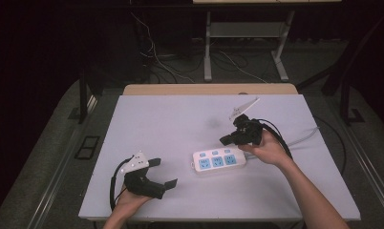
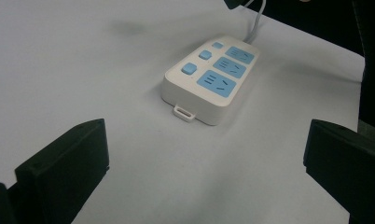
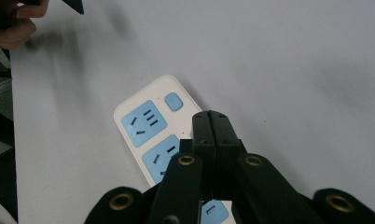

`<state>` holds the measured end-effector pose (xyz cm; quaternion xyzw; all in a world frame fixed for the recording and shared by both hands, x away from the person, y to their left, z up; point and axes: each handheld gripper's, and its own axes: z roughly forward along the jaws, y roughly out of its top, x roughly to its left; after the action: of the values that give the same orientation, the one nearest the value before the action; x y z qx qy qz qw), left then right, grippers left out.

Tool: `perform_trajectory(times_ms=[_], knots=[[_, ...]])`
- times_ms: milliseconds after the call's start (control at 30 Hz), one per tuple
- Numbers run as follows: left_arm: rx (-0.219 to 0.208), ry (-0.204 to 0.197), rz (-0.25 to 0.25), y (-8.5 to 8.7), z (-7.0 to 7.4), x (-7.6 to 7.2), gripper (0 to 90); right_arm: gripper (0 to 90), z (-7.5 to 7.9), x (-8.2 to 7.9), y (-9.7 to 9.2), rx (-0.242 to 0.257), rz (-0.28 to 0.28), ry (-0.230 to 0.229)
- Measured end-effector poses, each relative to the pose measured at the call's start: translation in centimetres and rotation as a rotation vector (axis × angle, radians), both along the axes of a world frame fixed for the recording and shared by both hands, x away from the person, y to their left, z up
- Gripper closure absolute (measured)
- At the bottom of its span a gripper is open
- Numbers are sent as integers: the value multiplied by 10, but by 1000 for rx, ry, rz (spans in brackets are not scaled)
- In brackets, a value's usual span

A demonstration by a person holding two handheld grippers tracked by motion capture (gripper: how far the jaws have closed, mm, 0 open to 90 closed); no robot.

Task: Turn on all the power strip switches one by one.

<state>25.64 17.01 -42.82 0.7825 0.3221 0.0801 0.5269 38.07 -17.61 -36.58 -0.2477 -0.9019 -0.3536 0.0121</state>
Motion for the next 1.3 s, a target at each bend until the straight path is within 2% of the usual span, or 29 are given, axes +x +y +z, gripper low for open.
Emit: perform_trajectory(times_ms=[333, 700, 1300], knots=[[2, -2, -2, 0, 0, 0, 0, 900, 1, 2, 15, 1, 26, 0], [-2, 0, 1, 1, 0, 0, 0, 900, -9, 6, 30, -24, 52, 17], [0, 1, 1, 1, 0, 0, 0, 900, -31, 10, 31, -74, 56, 63]])
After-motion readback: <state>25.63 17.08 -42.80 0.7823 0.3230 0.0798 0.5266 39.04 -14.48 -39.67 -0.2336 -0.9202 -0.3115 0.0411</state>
